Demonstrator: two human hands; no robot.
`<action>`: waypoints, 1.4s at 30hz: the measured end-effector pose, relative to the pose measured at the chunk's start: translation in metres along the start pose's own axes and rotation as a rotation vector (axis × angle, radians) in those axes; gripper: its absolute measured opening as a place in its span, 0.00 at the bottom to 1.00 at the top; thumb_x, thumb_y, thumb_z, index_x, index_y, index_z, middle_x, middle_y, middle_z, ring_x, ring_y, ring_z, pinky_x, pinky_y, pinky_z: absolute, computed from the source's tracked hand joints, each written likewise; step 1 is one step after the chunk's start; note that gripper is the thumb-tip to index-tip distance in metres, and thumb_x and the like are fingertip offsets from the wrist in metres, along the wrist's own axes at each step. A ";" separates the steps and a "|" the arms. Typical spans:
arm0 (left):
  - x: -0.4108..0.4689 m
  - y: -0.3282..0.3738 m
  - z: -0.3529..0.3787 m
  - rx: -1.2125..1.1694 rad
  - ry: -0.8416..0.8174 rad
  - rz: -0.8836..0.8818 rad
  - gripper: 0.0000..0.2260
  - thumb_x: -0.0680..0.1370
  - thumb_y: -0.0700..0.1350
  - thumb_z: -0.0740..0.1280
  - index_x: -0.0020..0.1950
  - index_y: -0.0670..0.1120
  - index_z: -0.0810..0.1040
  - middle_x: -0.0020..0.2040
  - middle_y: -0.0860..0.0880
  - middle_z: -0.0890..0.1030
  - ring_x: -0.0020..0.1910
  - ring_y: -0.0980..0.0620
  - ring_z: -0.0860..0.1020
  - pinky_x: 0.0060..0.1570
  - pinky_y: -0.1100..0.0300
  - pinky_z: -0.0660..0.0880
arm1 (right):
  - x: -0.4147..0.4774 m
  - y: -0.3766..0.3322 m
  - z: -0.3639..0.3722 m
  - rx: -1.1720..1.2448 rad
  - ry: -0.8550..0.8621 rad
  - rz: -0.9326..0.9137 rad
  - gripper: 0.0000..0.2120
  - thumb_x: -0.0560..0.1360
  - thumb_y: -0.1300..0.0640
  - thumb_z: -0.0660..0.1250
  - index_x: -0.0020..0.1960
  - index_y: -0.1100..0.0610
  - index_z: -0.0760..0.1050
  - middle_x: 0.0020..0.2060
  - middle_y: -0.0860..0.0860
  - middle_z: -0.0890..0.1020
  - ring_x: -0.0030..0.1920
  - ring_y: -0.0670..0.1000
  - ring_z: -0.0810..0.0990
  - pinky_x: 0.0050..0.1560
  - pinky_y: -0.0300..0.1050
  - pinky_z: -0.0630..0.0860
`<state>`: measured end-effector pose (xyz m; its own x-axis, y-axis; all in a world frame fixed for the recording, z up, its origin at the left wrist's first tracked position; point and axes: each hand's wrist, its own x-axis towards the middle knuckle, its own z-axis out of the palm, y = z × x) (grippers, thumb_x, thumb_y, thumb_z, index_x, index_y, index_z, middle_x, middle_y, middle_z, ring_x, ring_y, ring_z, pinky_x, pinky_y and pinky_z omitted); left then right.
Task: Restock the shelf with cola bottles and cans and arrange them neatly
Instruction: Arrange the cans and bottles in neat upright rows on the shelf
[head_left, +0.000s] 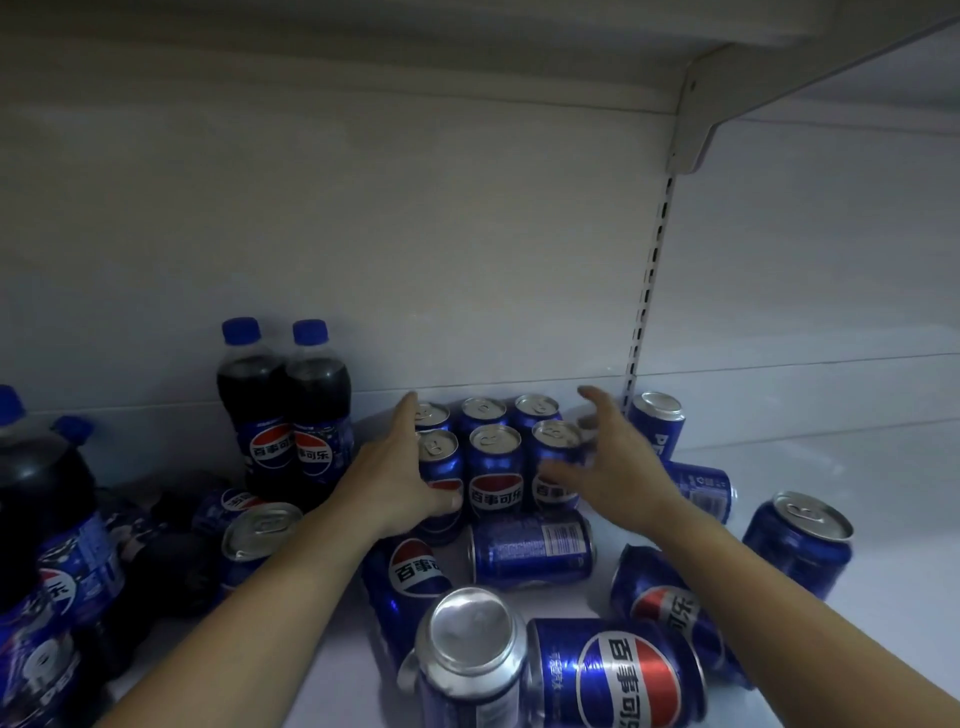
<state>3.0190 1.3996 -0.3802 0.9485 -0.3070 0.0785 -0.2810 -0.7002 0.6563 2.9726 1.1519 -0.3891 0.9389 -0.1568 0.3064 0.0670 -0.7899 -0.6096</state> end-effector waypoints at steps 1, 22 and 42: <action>-0.001 0.004 -0.004 0.031 0.026 0.012 0.57 0.68 0.51 0.81 0.81 0.59 0.41 0.74 0.50 0.70 0.70 0.47 0.72 0.68 0.51 0.72 | -0.003 -0.006 -0.006 -0.046 0.053 -0.079 0.37 0.70 0.46 0.78 0.74 0.49 0.64 0.61 0.48 0.76 0.58 0.48 0.77 0.58 0.44 0.75; -0.074 0.004 -0.021 -0.088 0.122 0.321 0.23 0.80 0.43 0.68 0.74 0.58 0.69 0.64 0.63 0.77 0.63 0.67 0.73 0.61 0.72 0.71 | -0.033 -0.037 0.005 -0.215 -0.224 -0.356 0.36 0.62 0.43 0.82 0.66 0.40 0.72 0.58 0.37 0.78 0.57 0.41 0.78 0.58 0.43 0.78; -0.071 -0.009 -0.030 -0.385 0.095 0.211 0.33 0.69 0.46 0.80 0.68 0.62 0.69 0.61 0.63 0.79 0.60 0.64 0.78 0.61 0.55 0.79 | -0.029 -0.126 0.006 0.432 -0.017 -0.306 0.26 0.65 0.48 0.81 0.60 0.43 0.76 0.51 0.39 0.83 0.52 0.39 0.81 0.49 0.35 0.80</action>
<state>2.9582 1.4473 -0.3689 0.8906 -0.3440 0.2975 -0.4118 -0.3326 0.8484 2.9387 1.2592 -0.3253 0.8596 0.0552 0.5079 0.4685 -0.4815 -0.7407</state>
